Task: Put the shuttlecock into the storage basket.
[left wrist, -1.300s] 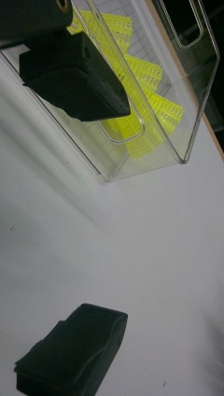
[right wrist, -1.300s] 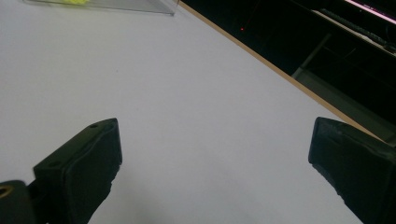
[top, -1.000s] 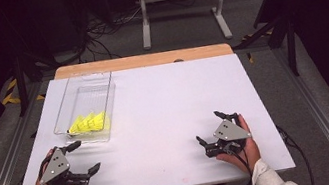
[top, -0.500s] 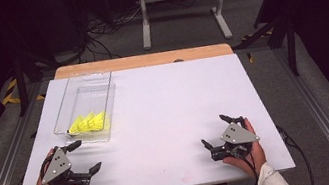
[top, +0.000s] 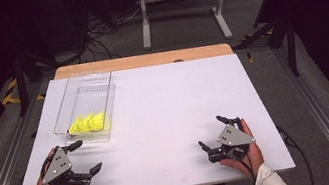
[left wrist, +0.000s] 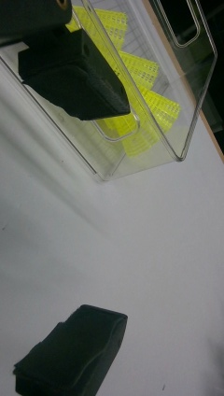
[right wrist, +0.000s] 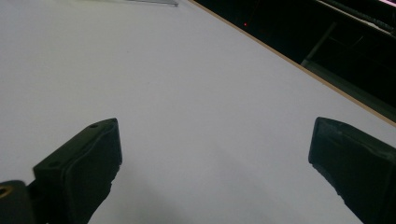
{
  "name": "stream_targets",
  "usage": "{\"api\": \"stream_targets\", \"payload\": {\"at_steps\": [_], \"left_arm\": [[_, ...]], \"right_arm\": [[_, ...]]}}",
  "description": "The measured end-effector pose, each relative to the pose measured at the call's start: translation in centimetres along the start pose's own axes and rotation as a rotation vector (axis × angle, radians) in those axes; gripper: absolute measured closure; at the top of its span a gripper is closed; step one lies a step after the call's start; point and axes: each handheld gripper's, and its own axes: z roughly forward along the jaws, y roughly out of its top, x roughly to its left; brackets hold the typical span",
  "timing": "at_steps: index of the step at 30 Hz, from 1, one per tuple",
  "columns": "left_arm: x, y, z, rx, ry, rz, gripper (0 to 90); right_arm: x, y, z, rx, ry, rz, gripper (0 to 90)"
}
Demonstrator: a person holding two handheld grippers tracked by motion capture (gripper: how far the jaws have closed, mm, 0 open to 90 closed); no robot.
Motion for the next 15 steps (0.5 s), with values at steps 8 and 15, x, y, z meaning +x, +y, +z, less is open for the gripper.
{"api": "stream_targets", "payload": {"at_steps": [8,15], "left_arm": [[0.10,-0.09,0.11,0.004,-0.004,-0.006,4.4],[0.16,-0.12,0.05,0.004,0.001,-0.007,4.4]], "right_arm": [[-0.03,-0.04,0.17,0.007,-0.002,-0.002,3.3],[-0.01,0.08,0.18,-0.009,0.007,-0.002,3.7]]}}
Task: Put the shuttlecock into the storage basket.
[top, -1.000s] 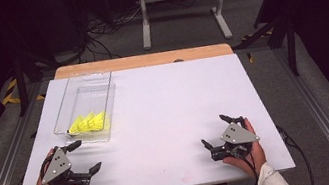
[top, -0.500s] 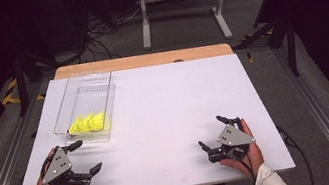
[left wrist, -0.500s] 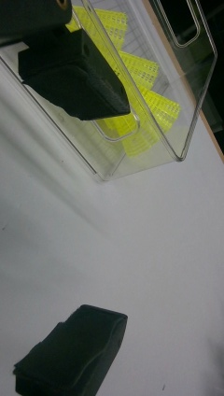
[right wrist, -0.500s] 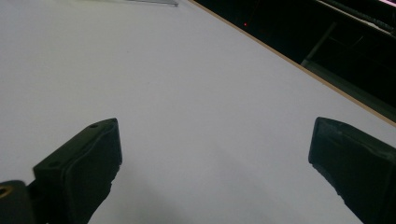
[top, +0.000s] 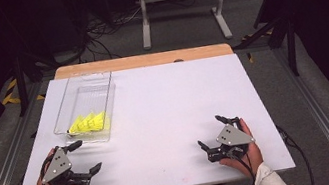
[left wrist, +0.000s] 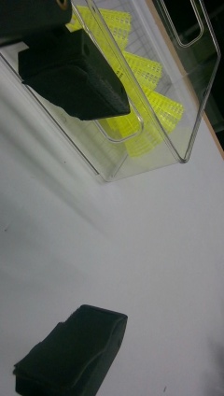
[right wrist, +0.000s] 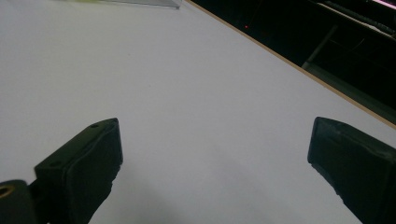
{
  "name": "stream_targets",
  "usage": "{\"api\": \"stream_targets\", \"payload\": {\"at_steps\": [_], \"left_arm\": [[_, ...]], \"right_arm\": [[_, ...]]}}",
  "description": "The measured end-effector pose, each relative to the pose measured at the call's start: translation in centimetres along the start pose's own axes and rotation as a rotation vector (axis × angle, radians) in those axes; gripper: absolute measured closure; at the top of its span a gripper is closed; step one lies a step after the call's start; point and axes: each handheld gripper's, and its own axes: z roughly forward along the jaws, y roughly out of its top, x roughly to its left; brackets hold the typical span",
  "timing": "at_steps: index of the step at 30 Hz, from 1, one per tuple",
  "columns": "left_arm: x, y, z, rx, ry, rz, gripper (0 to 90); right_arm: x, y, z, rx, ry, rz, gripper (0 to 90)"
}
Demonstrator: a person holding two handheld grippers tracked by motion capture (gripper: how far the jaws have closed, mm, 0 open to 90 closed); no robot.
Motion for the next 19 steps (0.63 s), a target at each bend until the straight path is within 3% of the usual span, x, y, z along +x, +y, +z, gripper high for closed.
{"api": "stream_targets", "payload": {"at_steps": [19], "left_arm": [[0.16,0.03,0.22,0.005,0.002,-0.005,4.4]], "right_arm": [[-0.18,-0.10,-0.11,-0.010,-0.004,0.013,3.7]]}}
